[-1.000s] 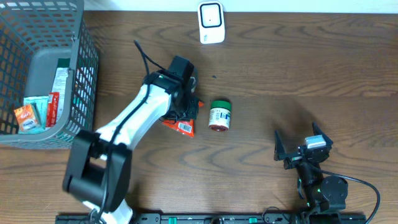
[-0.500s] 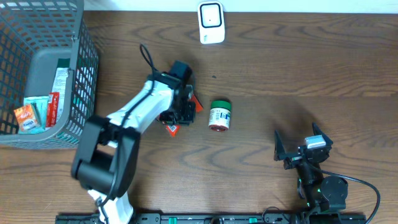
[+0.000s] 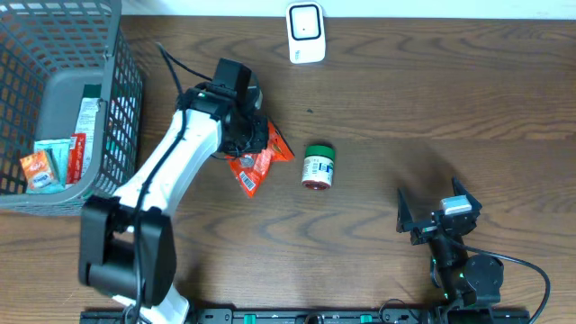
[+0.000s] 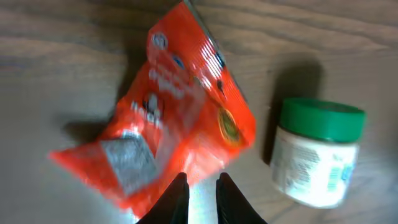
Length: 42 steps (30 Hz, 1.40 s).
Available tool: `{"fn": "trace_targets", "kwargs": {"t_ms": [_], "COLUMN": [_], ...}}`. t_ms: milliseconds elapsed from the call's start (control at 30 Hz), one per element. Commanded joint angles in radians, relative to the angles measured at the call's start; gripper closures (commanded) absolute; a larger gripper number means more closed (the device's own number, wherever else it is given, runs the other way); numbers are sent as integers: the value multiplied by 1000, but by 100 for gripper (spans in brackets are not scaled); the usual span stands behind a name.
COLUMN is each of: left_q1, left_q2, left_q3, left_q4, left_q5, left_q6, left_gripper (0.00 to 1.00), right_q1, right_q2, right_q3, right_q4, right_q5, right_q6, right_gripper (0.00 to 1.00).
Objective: Scan the item barcode
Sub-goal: 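Carry the red bag with the left gripper and drop it beside the jar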
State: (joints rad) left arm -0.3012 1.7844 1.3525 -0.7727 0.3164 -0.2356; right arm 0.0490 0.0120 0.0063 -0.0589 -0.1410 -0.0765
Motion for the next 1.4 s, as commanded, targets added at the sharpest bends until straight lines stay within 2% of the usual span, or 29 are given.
{"fn": "trace_targets", "kwargs": {"t_ms": [0, 267, 300, 367, 400, 500, 600, 733, 800, 867, 900, 967, 1067, 1267, 1367], "left_q1": [-3, -6, -6, 2, 6, 19, 30, 30, 30, 29, 29, 29, 28, 21, 21], "left_q2": [93, 291, 294, 276, 256, 167, 57, 5, 12, 24, 29, 45, 65, 68, 2], "left_q3": [-13, -13, -13, 2, 15, 34, 34, 29, 3, -55, -77, -140, -202, -232, -179], "left_q4": [43, 135, 138, 134, 126, 120, 94, -6, -23, -18, -10, 23, 59, 27, -11], "left_q5": [9, 9, 9, 9, 9, 8, -12, -96, -96, -102, -113, -177, -176, -171, -171], "left_q6": [-4, -1, -1, 16, 19, 19, 17, 13, 13, 13, 13, -16, -32, -31, -31], "left_gripper": [83, 83, 79, 59, 53, 39, 34, 35, 43, 59, 63, 66, 69, 68, 53], "right_q1": [-11, -11, -11, -11, -11, -11, -11, -11, -11, -11, -11, -11, -11, -11, -11], "right_q2": [-4, -4, -4, -4, -4, -4, -4, -4, -4, -4, -4, -4, -4, -4, -4], "right_q3": [-1, -1, -1, -1, -1, -1, -1, -1, -1, -1, -1, -1, -1, -1, -1], "right_q4": [-4, -4, -4, -4, -4, -4, -4, -4, -4, -4, -4, -4, -4, -4, -4], "right_q5": [1, 1, 1, 1, 1, 1, 1, 1, 1, 1, 1, 1, 1, 1, 1], "right_q6": [9, 9, 9, 9, 9, 9, 9, 9, 9, 9, 9, 9, 9, 9, 9], "right_gripper": [1, 1, 1, 1, 1, 1, 1, 1, 1, 1, 1, 1, 1, 1, 1]}}
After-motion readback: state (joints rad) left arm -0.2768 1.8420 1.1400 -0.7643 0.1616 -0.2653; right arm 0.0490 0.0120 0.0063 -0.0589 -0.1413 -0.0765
